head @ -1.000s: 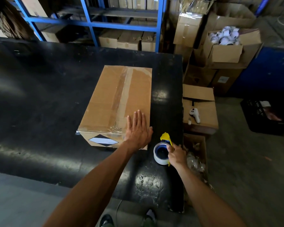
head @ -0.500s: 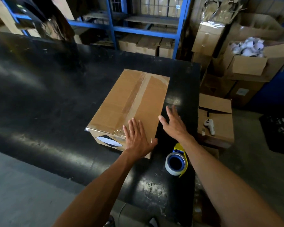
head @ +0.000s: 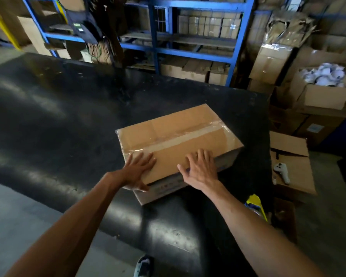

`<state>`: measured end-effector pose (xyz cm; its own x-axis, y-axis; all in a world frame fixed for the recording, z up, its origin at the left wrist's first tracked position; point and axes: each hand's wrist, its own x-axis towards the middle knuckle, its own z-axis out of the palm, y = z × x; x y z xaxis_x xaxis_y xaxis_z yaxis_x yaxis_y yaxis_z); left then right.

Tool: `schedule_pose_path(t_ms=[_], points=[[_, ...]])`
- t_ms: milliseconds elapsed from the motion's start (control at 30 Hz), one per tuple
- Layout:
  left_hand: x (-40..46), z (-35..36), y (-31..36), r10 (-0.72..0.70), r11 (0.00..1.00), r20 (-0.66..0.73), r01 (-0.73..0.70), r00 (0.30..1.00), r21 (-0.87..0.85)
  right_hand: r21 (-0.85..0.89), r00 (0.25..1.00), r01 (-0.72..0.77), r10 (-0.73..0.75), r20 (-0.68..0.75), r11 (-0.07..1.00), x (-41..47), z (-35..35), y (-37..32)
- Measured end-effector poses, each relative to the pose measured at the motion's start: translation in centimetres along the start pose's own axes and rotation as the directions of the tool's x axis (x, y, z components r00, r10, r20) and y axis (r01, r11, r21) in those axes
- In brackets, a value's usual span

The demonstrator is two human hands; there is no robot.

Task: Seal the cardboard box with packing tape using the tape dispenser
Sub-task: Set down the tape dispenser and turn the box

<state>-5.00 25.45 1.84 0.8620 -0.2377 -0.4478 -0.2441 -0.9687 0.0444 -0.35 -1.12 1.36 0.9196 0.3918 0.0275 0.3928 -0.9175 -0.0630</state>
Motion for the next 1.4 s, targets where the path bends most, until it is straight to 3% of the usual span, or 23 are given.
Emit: schedule_pose_path(t_ms=[133, 467, 700, 1167, 1333, 1400], points=[[0.5, -1.5, -5.7, -0.063, 0.998, 0.031, 0.063, 0.998, -0.002, 0.044, 0.977, -0.118, 0.108, 0.186, 0.992, 1.4, 1.7, 1.6], [5.7, -3.4, -10.6, 0.108, 0.994, -0.035, -0.108, 0.993, -0.003, -0.021, 0.911, -0.396, 0.395, 0.121, 0.918, 1.4, 3.1, -3.3], [9.5, -5.9, -11.5, 0.163, 0.986, 0.024, -0.164, 0.986, 0.040, -0.015, 0.836, -0.535, 0.532, 0.131, 0.845, 2.5, 2.6, -5.4], [12.2, -6.1, -11.4, 0.157, 0.987, 0.004, -0.157, 0.988, 0.039, 0.036, 0.788, -0.605, 0.591, 0.172, 0.796, 4.3, 2.3, -5.8], [11.4, -4.9, -10.3, 0.117, 0.993, -0.087, -0.117, 0.989, 0.006, 0.059, 0.778, -0.605, 0.573, 0.258, 0.794, 4.0, 1.7, -5.7], [10.7, -4.0, -9.5, 0.058, 0.997, -0.206, -0.068, 0.977, -0.043, 0.127, 0.790, -0.589, 0.535, 0.300, 0.798, 4.3, 1.1, -5.3]])
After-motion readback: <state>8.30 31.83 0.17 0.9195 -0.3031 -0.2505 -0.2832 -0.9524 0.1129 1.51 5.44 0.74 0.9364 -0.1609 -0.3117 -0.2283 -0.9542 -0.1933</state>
